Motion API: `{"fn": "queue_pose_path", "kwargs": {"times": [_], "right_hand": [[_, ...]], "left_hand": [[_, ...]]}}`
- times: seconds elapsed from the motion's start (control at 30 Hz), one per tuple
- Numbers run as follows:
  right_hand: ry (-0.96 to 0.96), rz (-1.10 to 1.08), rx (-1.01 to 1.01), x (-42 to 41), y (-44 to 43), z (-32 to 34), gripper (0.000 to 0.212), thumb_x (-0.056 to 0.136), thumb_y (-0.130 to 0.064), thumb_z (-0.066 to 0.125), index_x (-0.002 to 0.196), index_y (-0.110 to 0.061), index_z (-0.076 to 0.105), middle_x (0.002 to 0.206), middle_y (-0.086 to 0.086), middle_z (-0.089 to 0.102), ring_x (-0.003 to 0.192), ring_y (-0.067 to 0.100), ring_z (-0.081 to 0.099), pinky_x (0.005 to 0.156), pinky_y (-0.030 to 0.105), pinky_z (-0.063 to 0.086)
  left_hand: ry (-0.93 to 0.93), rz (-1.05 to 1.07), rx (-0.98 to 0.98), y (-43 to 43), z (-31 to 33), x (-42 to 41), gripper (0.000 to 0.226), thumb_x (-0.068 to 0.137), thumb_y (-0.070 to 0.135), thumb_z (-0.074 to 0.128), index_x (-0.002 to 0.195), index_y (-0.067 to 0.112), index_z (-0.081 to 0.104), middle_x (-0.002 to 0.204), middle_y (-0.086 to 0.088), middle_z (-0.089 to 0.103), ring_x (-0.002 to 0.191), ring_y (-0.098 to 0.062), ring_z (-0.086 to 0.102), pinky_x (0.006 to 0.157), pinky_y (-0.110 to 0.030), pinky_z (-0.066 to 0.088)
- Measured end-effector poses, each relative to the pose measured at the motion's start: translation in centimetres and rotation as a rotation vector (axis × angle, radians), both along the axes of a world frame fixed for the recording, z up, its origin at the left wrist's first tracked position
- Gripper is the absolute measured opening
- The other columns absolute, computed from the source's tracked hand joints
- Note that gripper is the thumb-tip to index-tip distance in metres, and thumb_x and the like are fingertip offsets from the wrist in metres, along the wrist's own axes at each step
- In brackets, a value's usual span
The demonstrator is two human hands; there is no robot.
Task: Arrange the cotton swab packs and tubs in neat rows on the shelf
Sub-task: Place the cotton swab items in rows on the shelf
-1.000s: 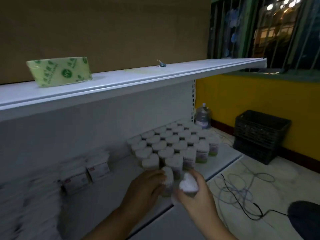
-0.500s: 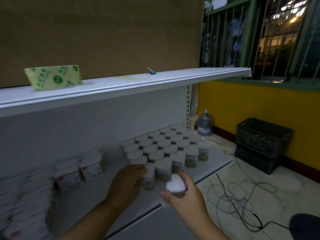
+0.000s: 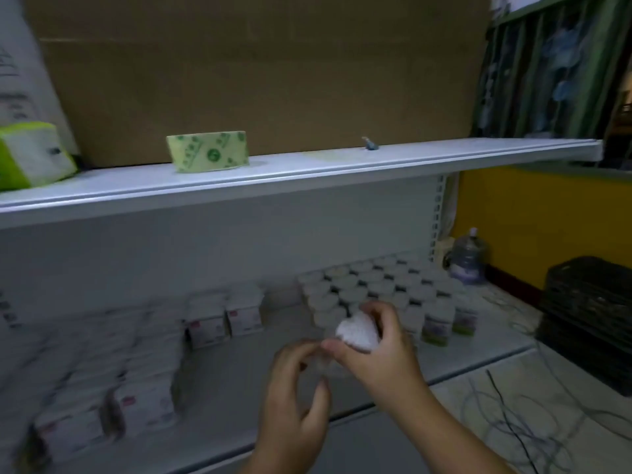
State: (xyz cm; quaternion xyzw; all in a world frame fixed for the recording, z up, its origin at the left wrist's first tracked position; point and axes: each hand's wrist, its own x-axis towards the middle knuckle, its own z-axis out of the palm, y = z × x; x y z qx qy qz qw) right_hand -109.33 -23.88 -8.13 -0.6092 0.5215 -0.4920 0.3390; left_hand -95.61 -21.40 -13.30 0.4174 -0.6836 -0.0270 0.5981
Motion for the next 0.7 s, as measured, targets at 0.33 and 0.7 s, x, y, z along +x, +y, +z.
{"fn": "queue_pose_path", "kwargs": {"times": [0.33,0.7], "right_hand": [[0.517,0.376,0.006,7.8,-5.2,3.5,0.045,0.07,-0.035,0.075,0.102,-0.033,0.043,0.095,-0.015,0.043,0.082,-0.001,0.045,0.055,0.008,0.032],[0.802,0.109,-0.091,9.9,-17.0,3.3,0.047,0.077,-0.048,0.07,0.111,-0.018,0.057,0.103,-0.001,0.061,0.095,0.02,0.06,0.068,0.022,0.035]], "left_hand": [[0.314,0.121,0.505,-4.2,-0.4,5.0,0.063,0.078,0.023,0.074,0.131,0.036,0.044,0.124,0.018,0.054,0.111,-0.002,0.053,0.082,-0.004,0.041],[0.27,0.175,0.607,-10.4,-5.7,7.2,0.044,0.083,0.027,0.067,0.121,0.027,0.045,0.113,0.023,0.042,0.111,-0.004,0.049,0.091,-0.003,0.03]]}}
